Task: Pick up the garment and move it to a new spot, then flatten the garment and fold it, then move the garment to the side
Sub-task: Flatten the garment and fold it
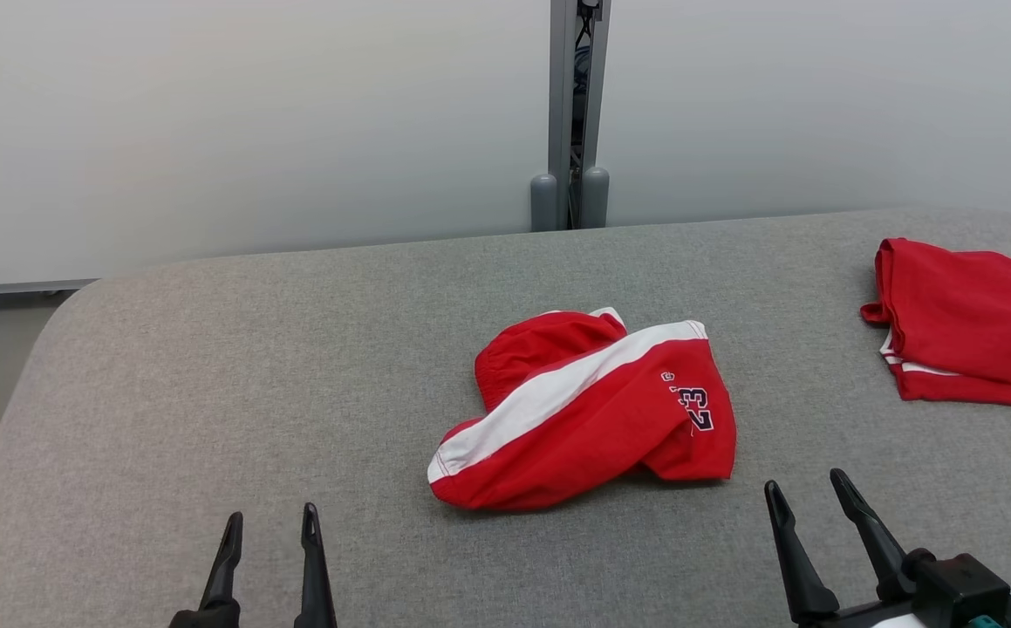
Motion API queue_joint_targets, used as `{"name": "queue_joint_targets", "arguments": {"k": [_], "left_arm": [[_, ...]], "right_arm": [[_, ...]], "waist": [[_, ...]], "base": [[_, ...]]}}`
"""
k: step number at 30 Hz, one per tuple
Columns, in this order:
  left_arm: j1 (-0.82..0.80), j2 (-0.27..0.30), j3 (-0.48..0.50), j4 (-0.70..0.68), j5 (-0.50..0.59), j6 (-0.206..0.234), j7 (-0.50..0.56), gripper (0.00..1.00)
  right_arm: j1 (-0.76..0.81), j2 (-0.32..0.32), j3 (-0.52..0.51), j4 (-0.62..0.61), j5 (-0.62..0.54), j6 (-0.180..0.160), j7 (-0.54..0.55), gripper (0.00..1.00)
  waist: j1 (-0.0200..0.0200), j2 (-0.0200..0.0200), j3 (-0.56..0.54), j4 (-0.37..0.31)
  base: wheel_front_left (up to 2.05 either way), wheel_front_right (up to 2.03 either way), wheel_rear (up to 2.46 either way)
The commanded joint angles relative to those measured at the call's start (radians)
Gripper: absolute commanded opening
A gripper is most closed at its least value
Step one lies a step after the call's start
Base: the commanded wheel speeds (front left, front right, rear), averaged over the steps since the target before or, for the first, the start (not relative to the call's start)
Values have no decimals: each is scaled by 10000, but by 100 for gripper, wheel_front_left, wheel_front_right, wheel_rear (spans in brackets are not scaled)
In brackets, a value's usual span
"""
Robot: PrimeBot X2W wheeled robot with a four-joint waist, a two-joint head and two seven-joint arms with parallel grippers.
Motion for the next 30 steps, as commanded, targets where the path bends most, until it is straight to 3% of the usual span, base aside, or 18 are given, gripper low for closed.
{"name": "queue_joint_targets", "arguments": {"k": [1,13,30], "left_arm": [[28,-30,155,-55,195,-74,-45,100],[-148,-265,476,135,1103,-707,-45,100],[-274,-278,388,223,1186,-671,-44,100]], "right_arm": [[101,-19,-48,-90,21,-3,-23,100],[97,14,1,-77,53,-3,-23,100],[10,-50,53,-20,21,-3,-23,100]], "waist": [[0,0,-7,13],[0,0,46,78],[0,0,187,65]], "base": [[0,0,0],[0,0,0],[0,0,0]]}}
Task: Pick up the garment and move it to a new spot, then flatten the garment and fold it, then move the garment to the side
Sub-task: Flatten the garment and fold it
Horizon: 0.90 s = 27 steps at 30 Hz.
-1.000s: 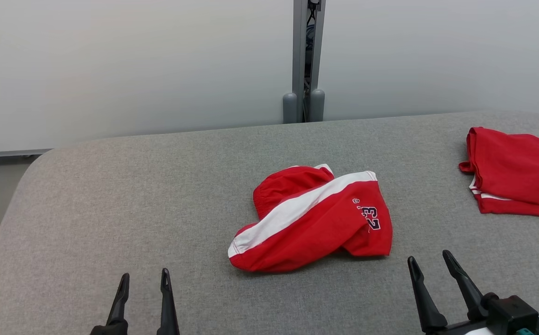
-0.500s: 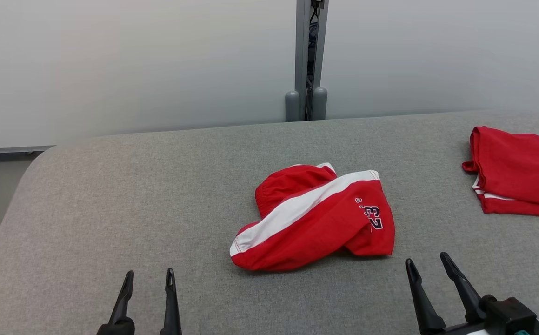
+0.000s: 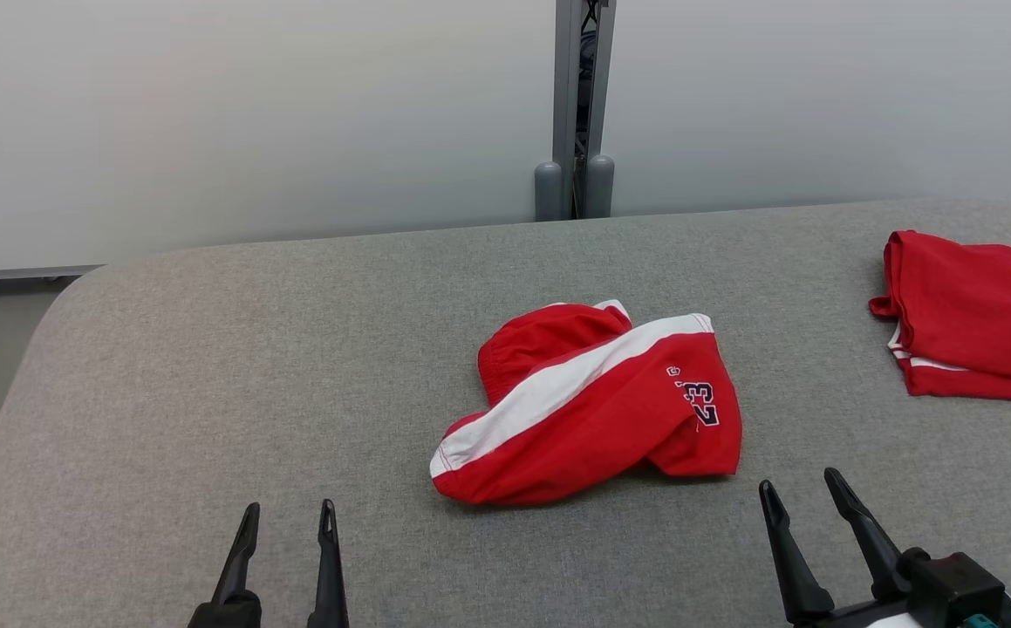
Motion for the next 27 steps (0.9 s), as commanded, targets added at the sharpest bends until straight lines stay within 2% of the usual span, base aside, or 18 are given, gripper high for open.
{"name": "queue_joint_targets", "arguments": {"k": [1,3,6,12,17,27], "left_arm": [[-159,25,7,36,66,11,-42,100],[-175,24,-11,74,78,-34,-42,100],[-250,24,-140,355,-479,-282,-42,100],[-1188,23,-759,1704,-2322,-1202,48,100],[-2350,29,-1258,2726,-3420,-1824,999,100],[-3806,34,-1717,3841,-4653,-2476,2992,100]], "right_arm": [[-23,-42,-29,-1,8,-3,-23,100],[-38,-43,-29,1,13,-3,-23,100],[-62,-47,-30,4,20,-3,-23,100],[-169,-119,132,56,46,-3,-23,100],[-227,-204,239,99,56,-3,-24,100],[-348,-347,388,122,61,-3,-23,100]], "waist": [[0,0,1,-2],[0,0,6,-9],[0,0,31,-2],[0,0,128,-35],[0,0,212,-118],[0,0,448,-307]], "base": [[0,0,0],[0,0,0],[0,0,0],[0,0,0],[0,0,0],[0,0,0]]}}
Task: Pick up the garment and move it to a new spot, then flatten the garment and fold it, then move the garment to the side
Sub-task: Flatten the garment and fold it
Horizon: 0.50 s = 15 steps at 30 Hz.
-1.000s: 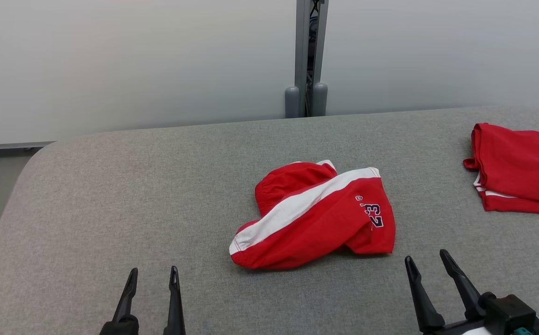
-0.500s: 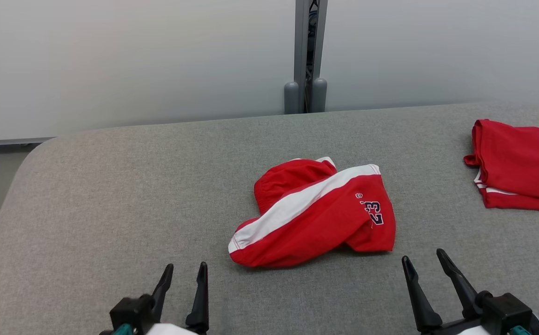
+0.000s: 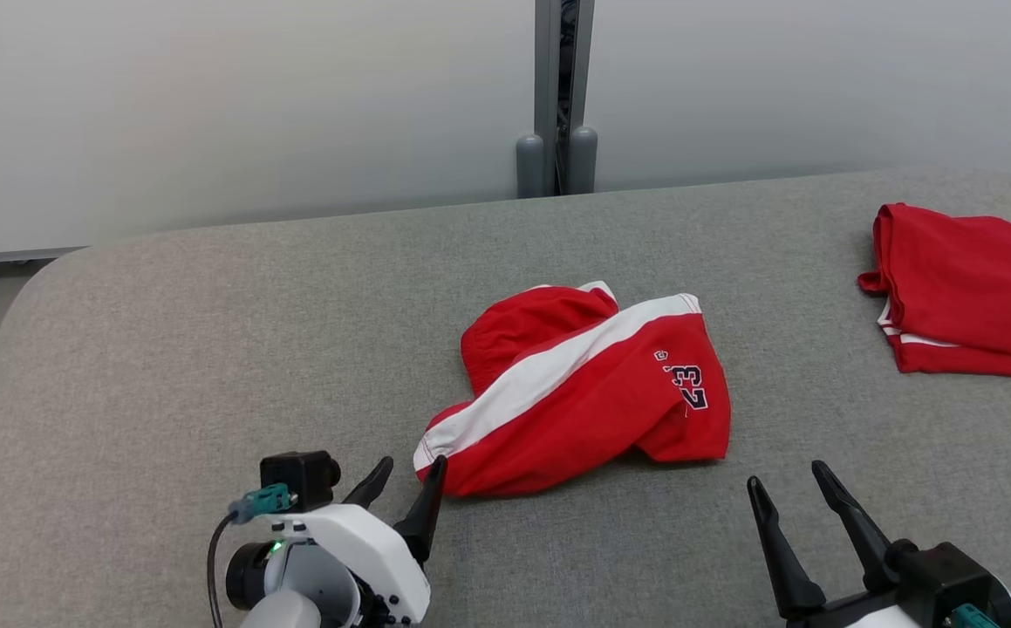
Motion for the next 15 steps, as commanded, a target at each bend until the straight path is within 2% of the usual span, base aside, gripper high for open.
{"name": "queue_joint_targets", "arguments": {"k": [1,8,15], "left_arm": [[-311,49,-22,137,-88,-81,251,100],[-923,78,-77,514,-272,-146,758,100],[-1245,202,-165,803,-148,56,1124,100]], "right_arm": [[-133,-65,34,-9,32,-3,-23,100],[-313,-171,114,-50,68,-3,-23,100],[-412,-197,164,-38,78,-3,-23,100]], "waist": [[0,-1,97,-55],[0,-1,391,-195],[0,-1,541,-351]], "base": [[0,0,0],[0,0,0],[0,0,0]]}}
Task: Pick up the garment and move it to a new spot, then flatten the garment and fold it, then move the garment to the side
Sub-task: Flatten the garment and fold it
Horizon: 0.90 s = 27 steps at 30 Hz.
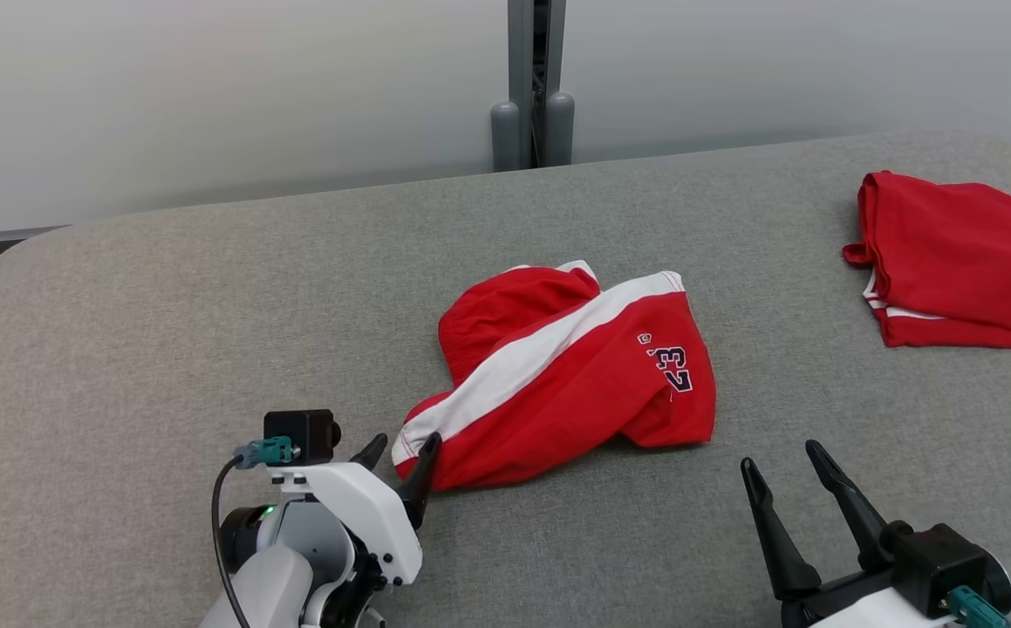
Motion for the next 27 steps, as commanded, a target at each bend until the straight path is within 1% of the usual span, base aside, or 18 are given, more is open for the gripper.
{"name": "queue_joint_targets", "arguments": {"k": [1,3,5,6,7,8,9,10,13,16,20,21,23,25,27], "left_arm": [[-180,113,16,39,66,74,12,100],[-215,139,7,123,60,125,79,97],[-290,160,6,182,78,188,105,85],[-326,176,-18,224,111,219,134,73],[-362,176,-28,240,126,246,142,54],[-380,179,-30,258,121,255,152,42],[-399,207,-53,285,162,270,159,20],[-406,233,-78,305,185,280,169,0],[-452,290,-128,256,299,313,5,0],[-419,467,-245,13,625,375,-450,0],[-35,641,-385,-537,1080,657,-1099,0],[115,797,-521,-865,1337,769,-1292,0],[296,869,-671,-1201,1548,855,-1439,0],[502,921,-815,-1531,1668,895,-1454,0],[647,1008,-904,-1866,1741,932,-1405,0]], "right_arm": [[-55,-62,-5,-18,72,-3,-23,100],[-95,-53,9,-14,77,-3,-23,100],[-125,-51,25,-8,80,-3,-23,100],[-139,-47,34,-4,86,-3,-23,100],[-150,-47,41,-8,91,-3,-23,100],[-163,-45,38,-15,93,-3,-23,100],[-184,-48,33,-26,89,-3,-23,100],[-205,-53,25,-37,84,-3,-23,100],[-213,-58,-5,-56,82,-3,-23,100],[-303,-51,-36,-100,88,-3,-23,100],[-735,4,-60,-48,297,-3,-23,100],[-1049,25,-30,234,586,-3,-24,100],[-1414,14,91,805,1168,-3,-23,100],[-2040,-212,356,1535,1745,-3,-23,100],[-2726,-526,848,2400,2302,-3,-4,100]], "waist": [[0,0,28,-44],[0,0,55,-98],[0,0,78,-148],[0,0,92,-177],[0,0,114,-199],[0,0,136,-213],[0,0,159,-223],[0,0,183,-229],[0,0,238,-224],[0,0,277,-197],[0,0,349,-112],[0,0,407,-3],[0,0,460,135],[0,0,542,290],[0,0,621,460]], "base": [[0,0,0],[0,0,0],[0,0,0],[0,0,0],[0,0,0],[0,0,0],[0,0,0],[0,0,0],[0,0,0],[0,0,0],[0,0,0],[0,0,0],[0,0,0],[0,0,0],[0,0,0]]}}
